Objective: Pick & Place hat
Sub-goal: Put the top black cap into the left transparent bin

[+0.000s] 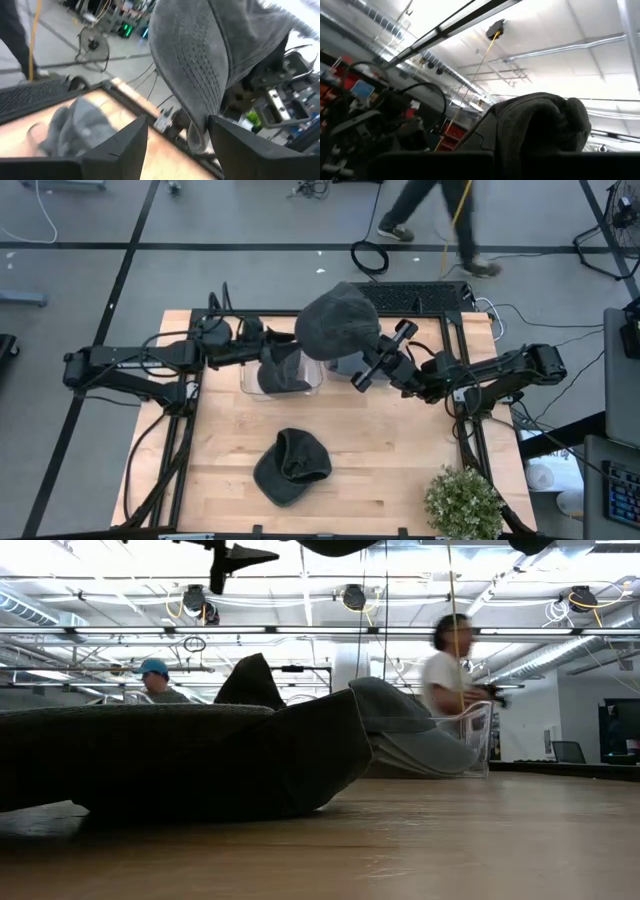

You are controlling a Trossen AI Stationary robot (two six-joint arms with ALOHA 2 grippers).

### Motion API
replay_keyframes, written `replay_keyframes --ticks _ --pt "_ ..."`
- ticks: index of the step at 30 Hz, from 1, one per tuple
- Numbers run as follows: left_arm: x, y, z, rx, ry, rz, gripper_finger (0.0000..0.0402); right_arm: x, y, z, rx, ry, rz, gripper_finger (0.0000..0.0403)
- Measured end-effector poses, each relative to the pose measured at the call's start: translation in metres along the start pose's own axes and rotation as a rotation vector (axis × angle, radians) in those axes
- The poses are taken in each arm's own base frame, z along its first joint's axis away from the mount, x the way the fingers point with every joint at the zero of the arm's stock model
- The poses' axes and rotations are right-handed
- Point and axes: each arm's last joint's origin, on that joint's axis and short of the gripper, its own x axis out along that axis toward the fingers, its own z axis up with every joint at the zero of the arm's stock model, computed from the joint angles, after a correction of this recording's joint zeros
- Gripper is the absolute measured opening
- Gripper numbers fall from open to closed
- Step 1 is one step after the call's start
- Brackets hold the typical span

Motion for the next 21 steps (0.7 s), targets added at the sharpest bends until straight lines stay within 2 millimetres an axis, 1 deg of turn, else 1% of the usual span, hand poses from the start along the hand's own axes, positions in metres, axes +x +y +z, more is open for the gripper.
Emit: replay_keyframes --ticks 5,10,16,18,19,21 --pt "0.016 -0.002 -0.002 -0.004 -0.051 -0.076 0.0225 0.000 -0.001 0.001 -0.010 -0.027 0.008 0.0000" --pt "0.032 0.000 -0.008 -0.024 -0.075 -0.137 0.0225 0.001 -0.003 0.001 -0.005 -0.036 -0.011 0.0000" --pt "0.039 0.000 -0.012 -0.011 -0.060 -0.188 0.0225 0.001 -0.004 0.000 -0.046 -0.015 -0.026 0.0000" --pt "0.039 0.000 -0.013 -0.002 -0.048 -0.195 0.0217 0.001 -0.004 0.000 -0.064 -0.005 -0.032 0.0000" --pt "0.039 0.000 -0.013 0.006 -0.043 -0.204 0.0206 0.001 -0.004 0.000 -0.067 0.000 -0.036 0.0000" --pt "0.038 -0.002 -0.014 0.027 -0.028 -0.228 0.0170 0.001 -0.004 -0.001 -0.070 0.020 -0.040 0.0000"
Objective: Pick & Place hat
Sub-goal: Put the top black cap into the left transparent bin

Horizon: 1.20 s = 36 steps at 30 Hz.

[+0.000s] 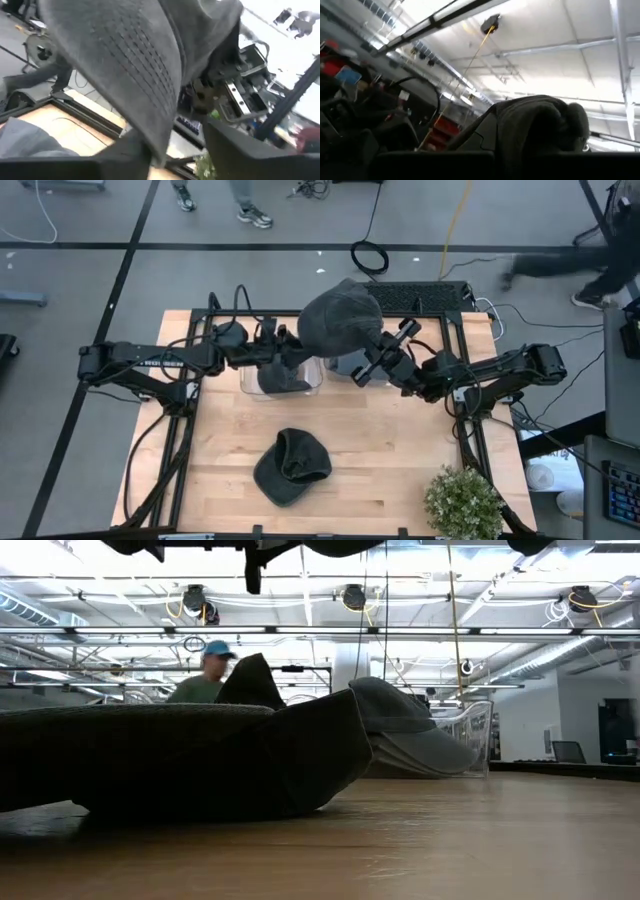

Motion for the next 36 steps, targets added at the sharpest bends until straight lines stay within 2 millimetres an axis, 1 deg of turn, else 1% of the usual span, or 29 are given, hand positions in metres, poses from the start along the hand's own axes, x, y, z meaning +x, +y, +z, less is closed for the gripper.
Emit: replay_keyframes --ticks 1,4,5,8,11,15,19,21,24,27,30,33,36 --pt "0.000 0.000 -0.001 0.011 0.020 -0.010 0.0143 0.000 0.001 -0.002 -0.006 0.018 0.006 0.0000" --pt "0.000 -0.001 -0.005 0.042 0.088 -0.079 0.0038 0.001 0.004 -0.008 -0.041 0.090 0.023 0.0000" --pt "-0.001 -0.002 -0.004 0.041 0.095 -0.094 0.0022 0.001 0.004 -0.010 -0.053 0.109 0.027 0.0000" --pt "-0.007 -0.003 0.000 0.048 0.108 -0.093 0.0012 0.001 0.006 -0.016 -0.054 0.178 0.038 0.0009" --pt "-0.019 -0.004 0.008 0.065 0.112 -0.042 0.0009 0.000 0.012 -0.023 -0.087 0.241 0.102 0.0037" --pt "-0.045 -0.008 0.025 0.103 0.096 0.052 0.0008 -0.005 0.021 -0.030 -0.113 0.318 0.178 0.0104" --pt "-0.079 -0.012 0.037 0.121 0.104 0.159 0.0008 -0.010 0.025 -0.035 -0.054 0.456 0.156 0.0183" --pt "-0.094 -0.013 0.038 0.106 0.150 0.198 0.0008 -0.014 0.024 -0.037 -0.032 0.528 0.141 0.0218" --pt "-0.116 -0.012 0.029 0.051 0.294 0.235 0.0008 -0.021 0.019 -0.038 0.011 0.621 0.166 0.0254" --pt "-0.130 -0.012 0.018 -0.009 0.455 0.241 0.0008 -0.026 0.014 -0.037 0.097 0.682 0.169 0.0269" --pt "-0.136 -0.010 0.006 -0.030 0.565 0.314 0.0008 -0.030 0.011 -0.036 0.144 0.709 0.194 0.0271" --pt "-0.136 -0.007 0.003 -0.047 0.595 0.352 0.0008 -0.030 0.012 -0.036 0.180 0.708 0.210 0.0271" --pt "-0.137 -0.012 0.006 -0.079 0.570 0.285 0.0008 -0.030 0.012 -0.036 0.183 0.711 0.209 0.0271"
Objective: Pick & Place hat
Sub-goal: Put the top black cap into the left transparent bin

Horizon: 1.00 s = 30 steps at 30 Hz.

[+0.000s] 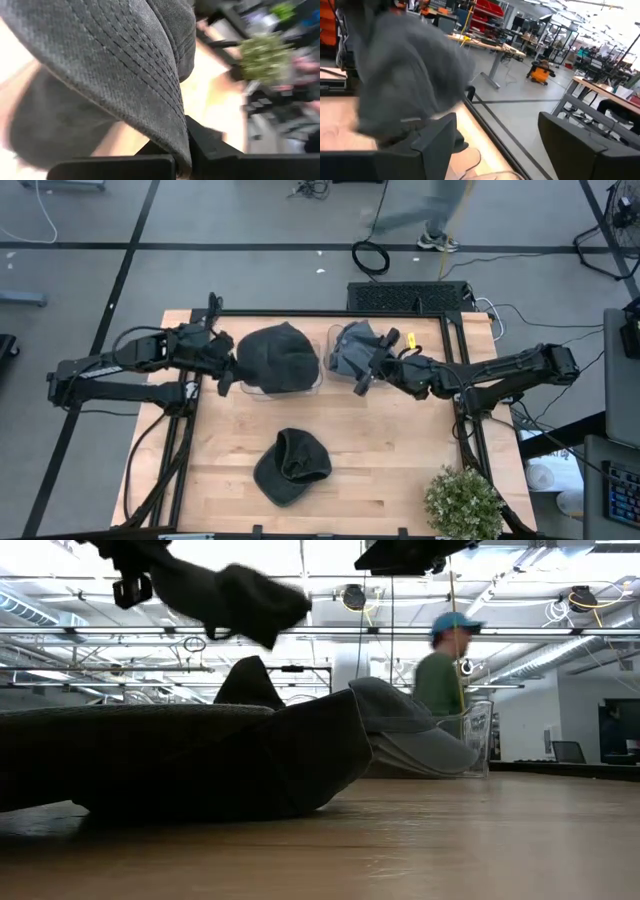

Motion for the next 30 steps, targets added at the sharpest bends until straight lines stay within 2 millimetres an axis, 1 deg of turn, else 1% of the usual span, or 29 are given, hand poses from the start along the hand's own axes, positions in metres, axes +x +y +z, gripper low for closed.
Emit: replay_keyframes --ticks 3,8,10,12,14,17,21,25,28,30 --pt "-0.014 -0.003 -0.004 -0.031 -0.024 -0.041 0.0008 0.000 0.001 -0.003 0.009 0.026 0.005 0.0272" --pt "-0.040 0.004 -0.022 -0.124 -0.033 0.082 0.0008 0.000 0.001 -0.006 0.004 0.055 0.010 0.0267" --pt "-0.046 0.007 -0.029 -0.146 -0.021 0.113 0.0008 0.000 0.001 -0.006 0.004 0.056 0.009 0.0265" --pt "-0.045 0.010 -0.033 -0.178 -0.025 0.130 0.0008 0.000 0.001 -0.006 0.007 0.055 0.009 0.0264" --pt "-0.037 0.014 -0.038 -0.199 -0.002 0.127 0.0008 0.000 0.001 -0.007 0.016 0.056 0.009 0.0263" --pt "-0.019 0.020 -0.045 -0.214 0.031 0.075 0.0008 0.000 0.001 -0.007 0.023 0.056 0.009 0.0263" --pt "0.013 0.034 -0.059 -0.232 0.056 0.025 0.0008 0.000 0.001 -0.006 0.023 0.055 0.009 0.0263" --pt "0.041 0.047 -0.066 -0.250 0.023 -0.041 0.0008 0.000 0.001 -0.006 0.024 0.055 0.009 0.0263" --pt "0.053 0.055 -0.068 -0.261 0.010 -0.055 0.0008 0.000 0.001 -0.006 0.033 0.055 0.009 0.0263" --pt "0.057 0.061 -0.068 -0.277 0.022 -0.032 0.0008 0.000 0.001 -0.006 0.042 0.055 0.009 0.0263"
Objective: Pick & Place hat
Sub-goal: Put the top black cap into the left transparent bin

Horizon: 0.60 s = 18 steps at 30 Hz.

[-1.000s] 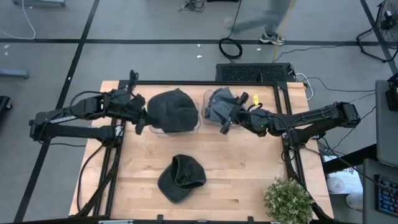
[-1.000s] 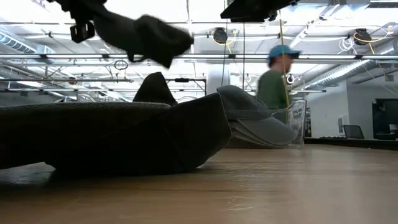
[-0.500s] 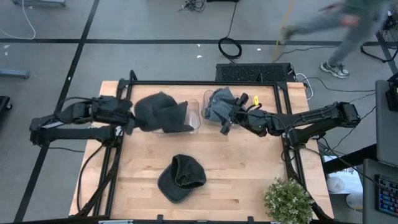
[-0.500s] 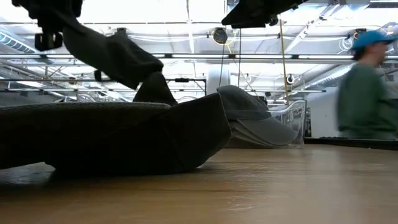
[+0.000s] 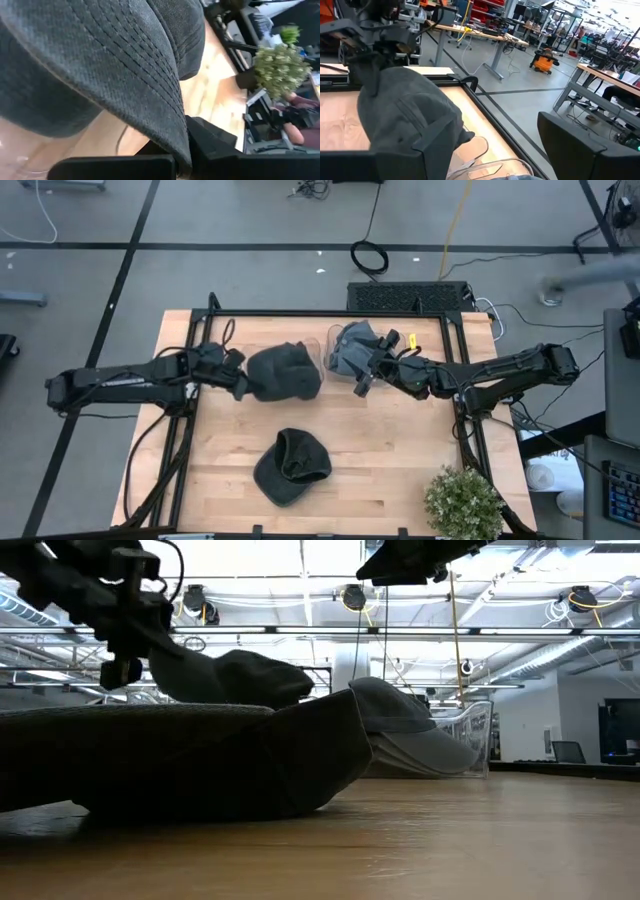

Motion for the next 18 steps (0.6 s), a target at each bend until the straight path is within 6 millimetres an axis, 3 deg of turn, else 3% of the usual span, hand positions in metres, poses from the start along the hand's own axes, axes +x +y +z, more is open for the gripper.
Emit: replay_keyframes --ticks 4,11,18 --pt "-0.002 0.000 0.009 0.006 -0.024 -0.002 0.0008 0.000 0.000 0.000 0.007 0.000 0.000 0.0263" --pt "-0.020 -0.021 0.035 0.091 -0.096 -0.052 0.0010 0.000 0.000 -0.002 0.004 0.013 0.002 0.0263" --pt "-0.022 -0.003 0.028 0.042 -0.053 0.190 0.0008 0.001 0.000 -0.013 0.004 0.015 -0.003 0.0263"
